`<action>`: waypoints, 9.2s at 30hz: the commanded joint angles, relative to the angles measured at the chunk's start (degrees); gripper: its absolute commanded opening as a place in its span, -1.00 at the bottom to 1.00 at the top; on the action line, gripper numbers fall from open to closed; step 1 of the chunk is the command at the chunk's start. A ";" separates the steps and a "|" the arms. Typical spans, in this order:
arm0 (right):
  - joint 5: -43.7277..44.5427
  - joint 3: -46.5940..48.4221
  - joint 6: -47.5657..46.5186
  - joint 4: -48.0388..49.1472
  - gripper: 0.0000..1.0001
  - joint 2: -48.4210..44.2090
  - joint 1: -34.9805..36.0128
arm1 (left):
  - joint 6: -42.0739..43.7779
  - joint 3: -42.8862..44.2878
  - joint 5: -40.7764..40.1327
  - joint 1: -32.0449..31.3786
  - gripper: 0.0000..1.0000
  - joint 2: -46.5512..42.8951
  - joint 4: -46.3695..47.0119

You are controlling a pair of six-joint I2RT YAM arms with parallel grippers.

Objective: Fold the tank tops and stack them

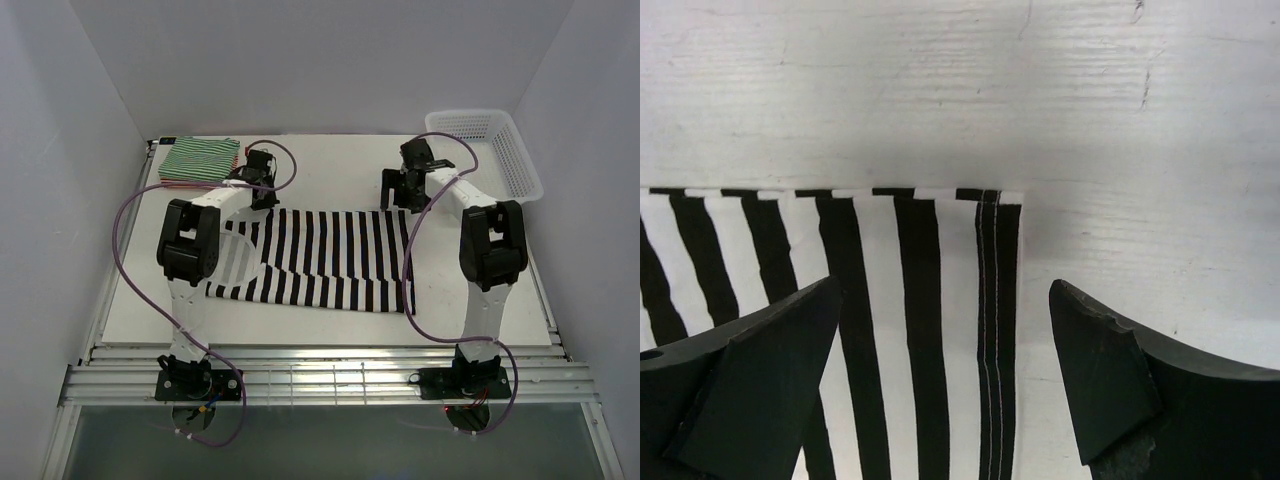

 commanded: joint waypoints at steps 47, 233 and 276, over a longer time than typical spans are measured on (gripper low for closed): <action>7.55 -15.10 5.12 16.72 -0.85 -11.93 0.09 | -5.77 -18.85 -0.52 0.14 -1.00 -19.80 12.24; -22.51 -66.89 13.38 20.77 -0.85 -53.95 12.48 | -37.67 -59.83 31.75 -28.16 -1.00 -46.26 10.85; -12.24 -18.46 5.73 21.81 -0.85 -22.59 10.46 | -24.32 -20.99 24.37 -4.52 -1.00 -29.31 -2.08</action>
